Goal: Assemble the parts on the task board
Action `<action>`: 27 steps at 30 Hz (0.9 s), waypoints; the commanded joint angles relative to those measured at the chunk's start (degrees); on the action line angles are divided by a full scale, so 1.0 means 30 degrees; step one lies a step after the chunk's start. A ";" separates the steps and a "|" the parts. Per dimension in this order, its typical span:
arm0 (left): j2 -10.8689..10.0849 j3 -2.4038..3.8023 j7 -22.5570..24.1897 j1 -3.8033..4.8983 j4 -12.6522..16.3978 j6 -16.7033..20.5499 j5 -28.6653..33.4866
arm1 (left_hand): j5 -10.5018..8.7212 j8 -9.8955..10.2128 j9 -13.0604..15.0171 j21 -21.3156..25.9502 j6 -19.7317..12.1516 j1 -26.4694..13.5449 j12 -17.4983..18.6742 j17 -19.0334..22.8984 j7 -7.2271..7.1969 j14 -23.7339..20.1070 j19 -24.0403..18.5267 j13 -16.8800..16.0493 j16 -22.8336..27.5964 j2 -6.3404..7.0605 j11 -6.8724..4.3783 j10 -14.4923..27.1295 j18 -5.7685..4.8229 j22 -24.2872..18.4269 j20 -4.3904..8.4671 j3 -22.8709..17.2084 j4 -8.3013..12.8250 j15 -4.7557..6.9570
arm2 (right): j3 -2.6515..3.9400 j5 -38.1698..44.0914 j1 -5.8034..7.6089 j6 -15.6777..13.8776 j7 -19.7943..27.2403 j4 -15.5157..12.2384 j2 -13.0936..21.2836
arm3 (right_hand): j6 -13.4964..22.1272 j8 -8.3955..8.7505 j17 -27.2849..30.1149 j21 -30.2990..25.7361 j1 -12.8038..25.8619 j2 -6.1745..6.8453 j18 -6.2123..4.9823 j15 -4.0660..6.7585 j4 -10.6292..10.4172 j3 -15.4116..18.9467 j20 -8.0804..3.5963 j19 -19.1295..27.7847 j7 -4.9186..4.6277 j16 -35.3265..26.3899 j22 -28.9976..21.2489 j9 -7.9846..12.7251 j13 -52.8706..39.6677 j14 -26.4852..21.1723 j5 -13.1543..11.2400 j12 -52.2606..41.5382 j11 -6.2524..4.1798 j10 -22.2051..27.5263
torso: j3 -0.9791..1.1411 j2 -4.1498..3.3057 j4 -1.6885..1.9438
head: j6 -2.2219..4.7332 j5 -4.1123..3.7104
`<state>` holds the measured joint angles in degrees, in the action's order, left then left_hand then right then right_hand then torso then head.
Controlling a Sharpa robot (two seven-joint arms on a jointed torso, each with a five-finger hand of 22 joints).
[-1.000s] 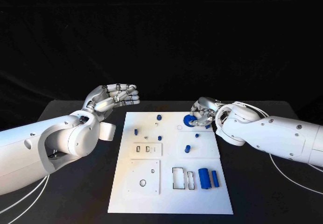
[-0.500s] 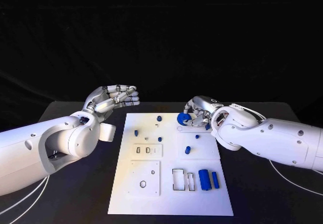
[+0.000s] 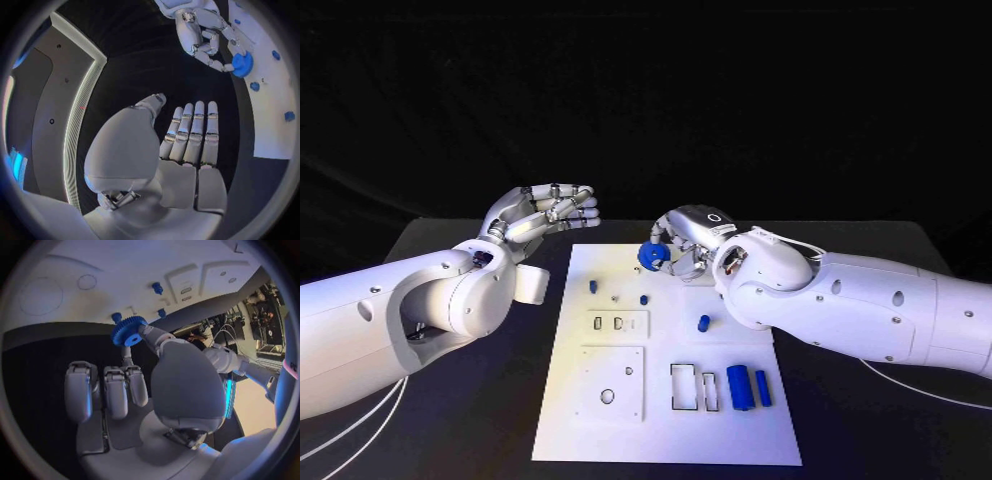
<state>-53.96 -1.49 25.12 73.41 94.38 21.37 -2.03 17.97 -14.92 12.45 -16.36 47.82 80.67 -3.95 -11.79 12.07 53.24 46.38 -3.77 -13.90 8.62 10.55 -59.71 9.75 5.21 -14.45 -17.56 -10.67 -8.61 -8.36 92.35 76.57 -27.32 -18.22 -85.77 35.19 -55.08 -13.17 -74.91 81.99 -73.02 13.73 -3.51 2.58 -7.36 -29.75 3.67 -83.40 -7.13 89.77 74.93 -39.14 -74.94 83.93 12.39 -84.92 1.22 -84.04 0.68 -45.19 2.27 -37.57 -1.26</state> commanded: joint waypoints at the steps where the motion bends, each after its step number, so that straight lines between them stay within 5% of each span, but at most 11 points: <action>1: 0.0097 0.0014 0.0163 0.0019 0.0008 -0.0280 0.0038 | -0.0108 0.0084 0.0000 0.0121 -0.0143 -0.0171 0.0104 -0.0029 0.0083 -0.0157 -0.0021 -0.0027 0.0096 -0.0029 -0.0024 0.0136 0.0186 -0.0031 -0.0082 -0.0096 0.0018 0.0002 | -0.0029 0.1406 -0.0140 0.0027 -0.0177 0.0354 -0.0480 | -0.0594 -0.0158 -0.5031 0.0129 0.0041 -0.0003 0.0263 0.0091 -0.0103 -0.0079 -0.0068 -0.0042 0.0682 0.0077 0.1664 -0.0681 -0.3012 0.2024 0.0131 -0.0063 -0.0160 -0.0448 | -0.0002 -0.0018 0.0023 | -0.0046 0.0033; 27: 0.0248 0.0015 0.0094 0.0019 -0.0018 -0.0261 0.0038 | -0.0109 0.0087 0.0002 0.0123 -0.0145 -0.0162 0.0100 -0.0043 0.0083 -0.0160 -0.0019 -0.0029 0.0105 -0.0038 -0.0025 0.0138 0.0187 -0.0037 -0.0084 -0.0111 0.0030 0.0002 | -0.0095 0.1172 -0.0997 0.0990 0.0001 0.2778 -0.2653 | -0.0347 0.0074 -0.5031 -0.0027 0.0194 0.0213 0.0215 0.0027 -0.0166 -0.0063 -0.0033 0.0083 0.0556 0.0077 0.1494 -0.0649 -0.2851 0.2024 0.0276 0.0080 -0.0062 -0.0314 | -0.0002 0.0000 -0.0012 | -0.0192 0.0166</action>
<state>-53.35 -1.48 25.10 73.41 94.24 21.37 -2.03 17.97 -14.92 12.45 -16.36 47.82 80.67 -3.95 -11.87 12.07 53.24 46.38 -3.77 -13.90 8.61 10.55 -59.71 9.74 5.15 -14.45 -17.56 -10.67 -8.61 -8.65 94.98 73.67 -25.74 -18.27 -77.58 27.41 -54.97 -13.17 -74.90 81.98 -72.93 14.14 -3.51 2.58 -7.62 -29.99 3.68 -83.40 -7.02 89.77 74.92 -39.14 -74.94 83.93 13.02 -84.92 1.23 -84.04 0.64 -45.19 2.22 -38.12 -0.79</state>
